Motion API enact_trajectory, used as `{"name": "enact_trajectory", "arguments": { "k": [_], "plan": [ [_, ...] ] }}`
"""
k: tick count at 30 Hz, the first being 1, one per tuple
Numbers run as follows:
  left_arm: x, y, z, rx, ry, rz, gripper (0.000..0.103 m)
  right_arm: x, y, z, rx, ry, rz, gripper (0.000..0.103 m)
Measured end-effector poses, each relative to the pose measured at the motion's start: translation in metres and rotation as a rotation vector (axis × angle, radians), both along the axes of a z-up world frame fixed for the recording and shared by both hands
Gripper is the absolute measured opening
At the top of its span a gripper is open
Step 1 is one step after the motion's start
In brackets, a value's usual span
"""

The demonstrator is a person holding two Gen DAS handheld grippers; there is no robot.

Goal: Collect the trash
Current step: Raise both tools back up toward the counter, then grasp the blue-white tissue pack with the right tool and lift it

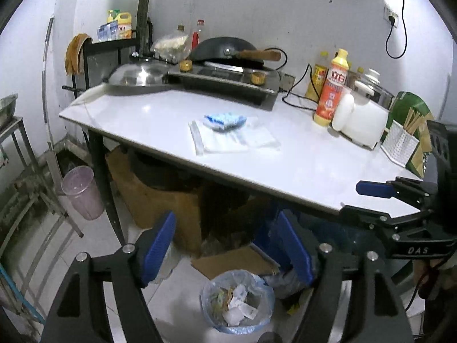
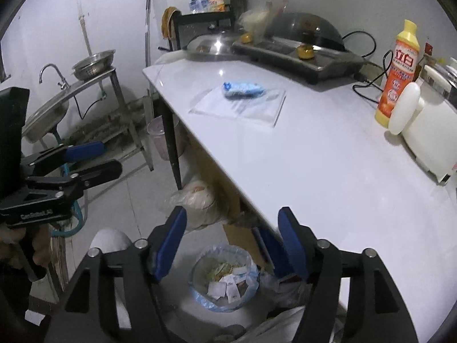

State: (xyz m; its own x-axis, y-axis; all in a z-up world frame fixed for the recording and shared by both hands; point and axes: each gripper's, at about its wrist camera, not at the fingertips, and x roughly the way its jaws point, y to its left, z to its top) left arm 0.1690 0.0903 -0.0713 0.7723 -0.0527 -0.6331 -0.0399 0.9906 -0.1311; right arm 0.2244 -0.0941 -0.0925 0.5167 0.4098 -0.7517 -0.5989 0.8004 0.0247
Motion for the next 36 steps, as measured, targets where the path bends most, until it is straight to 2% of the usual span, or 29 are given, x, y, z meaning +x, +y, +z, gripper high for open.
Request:
{"name": "enact_trajectory", "arguments": {
  "k": [4,13,36],
  "plan": [
    [0.008,0.005,0.011,0.008,-0.023,-0.004,0.083,0.012,0.004,0.012,0.006,-0.019,-0.005,0.066],
    [0.035,0.019,0.026,0.021,-0.051,-0.006,0.084,0.045,0.017,0.028,0.018,-0.042,0.001,0.066],
    [0.107,0.091,0.002,-0.011,-0.052,0.040,0.084,0.151,0.092,0.009,-0.009,-0.031,0.030,0.066]
  ]
}}
